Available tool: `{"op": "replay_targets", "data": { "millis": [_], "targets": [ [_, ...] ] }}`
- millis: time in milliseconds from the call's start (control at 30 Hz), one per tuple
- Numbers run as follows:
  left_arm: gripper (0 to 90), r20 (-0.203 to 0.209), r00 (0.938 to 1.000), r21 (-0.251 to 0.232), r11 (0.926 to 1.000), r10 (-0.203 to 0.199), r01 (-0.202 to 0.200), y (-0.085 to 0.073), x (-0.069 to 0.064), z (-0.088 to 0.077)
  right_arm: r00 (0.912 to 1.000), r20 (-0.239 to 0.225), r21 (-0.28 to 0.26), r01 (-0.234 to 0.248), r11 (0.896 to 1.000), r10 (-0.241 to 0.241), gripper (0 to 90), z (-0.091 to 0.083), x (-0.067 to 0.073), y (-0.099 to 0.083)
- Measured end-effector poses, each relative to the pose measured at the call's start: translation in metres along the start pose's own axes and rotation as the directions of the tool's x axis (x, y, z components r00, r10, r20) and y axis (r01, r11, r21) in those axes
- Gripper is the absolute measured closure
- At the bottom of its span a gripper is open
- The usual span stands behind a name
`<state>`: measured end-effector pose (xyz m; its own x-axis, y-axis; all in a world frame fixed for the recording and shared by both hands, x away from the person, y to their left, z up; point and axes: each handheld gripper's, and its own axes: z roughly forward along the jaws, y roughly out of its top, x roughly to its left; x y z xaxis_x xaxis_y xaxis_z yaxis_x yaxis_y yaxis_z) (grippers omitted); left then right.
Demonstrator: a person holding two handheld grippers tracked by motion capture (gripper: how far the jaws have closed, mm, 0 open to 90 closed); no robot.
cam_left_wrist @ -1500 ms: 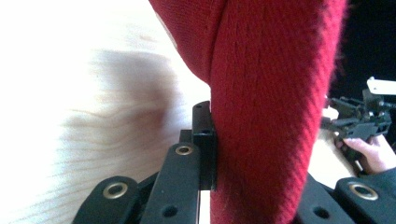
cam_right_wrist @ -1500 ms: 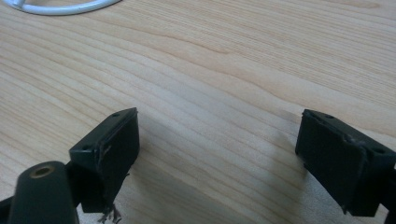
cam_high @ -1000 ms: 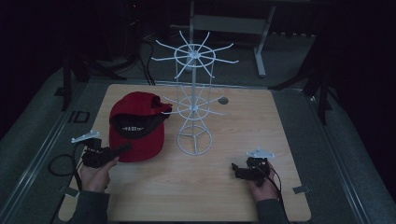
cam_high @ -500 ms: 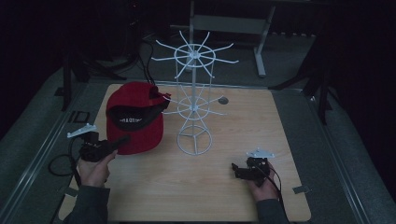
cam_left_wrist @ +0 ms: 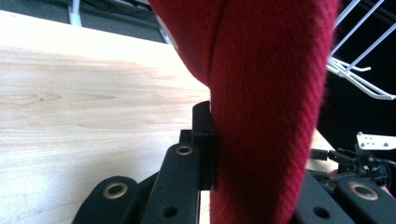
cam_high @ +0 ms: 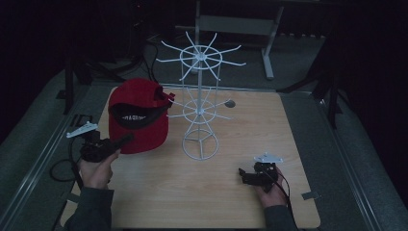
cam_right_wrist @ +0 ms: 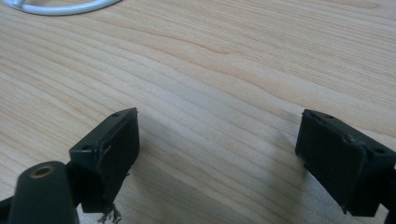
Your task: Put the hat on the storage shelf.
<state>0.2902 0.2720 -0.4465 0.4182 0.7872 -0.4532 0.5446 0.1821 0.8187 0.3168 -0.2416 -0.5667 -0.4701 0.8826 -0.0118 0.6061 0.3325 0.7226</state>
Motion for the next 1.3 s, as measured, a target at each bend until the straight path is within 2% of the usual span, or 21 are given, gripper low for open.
{"op": "replay_targets", "data": {
  "millis": [233, 567, 1033, 1300],
  "targets": [
    [84.8, -0.017, 0.9999, -0.02, 0.9998, -0.002, 0.001, 0.006, -0.002, -0.001, 1.0, 0.0, -0.001, -0.001, 1.0, 0.001, 13.4, 0.0, 0.0, 0.0],
    [84.8, -0.044, 0.9989, -0.063, 0.9979, -0.017, 0.014, 0.011, 0.004, -0.011, 1.0, 0.0, -0.001, -0.001, 1.0, 0.001, 13.4, 0.0, 0.0, 0.0],
    [84.8, -0.05, 0.9987, -0.127, 0.9918, 0.011, -0.018, 0.028, 0.0, -0.024, 1.0, 0.001, -0.001, -0.002, 1.0, 0.002, 13.4, 0.0, 0.0, 0.0],
    [84.8, -0.059, 0.9979, -0.137, 0.99, 0.026, -0.034, 0.037, -0.004, -0.024, 1.0, 0.0, -0.001, -0.002, 1.0, 0.002, 13.4, 0.0, 0.0, 0.0]
  ]
}}
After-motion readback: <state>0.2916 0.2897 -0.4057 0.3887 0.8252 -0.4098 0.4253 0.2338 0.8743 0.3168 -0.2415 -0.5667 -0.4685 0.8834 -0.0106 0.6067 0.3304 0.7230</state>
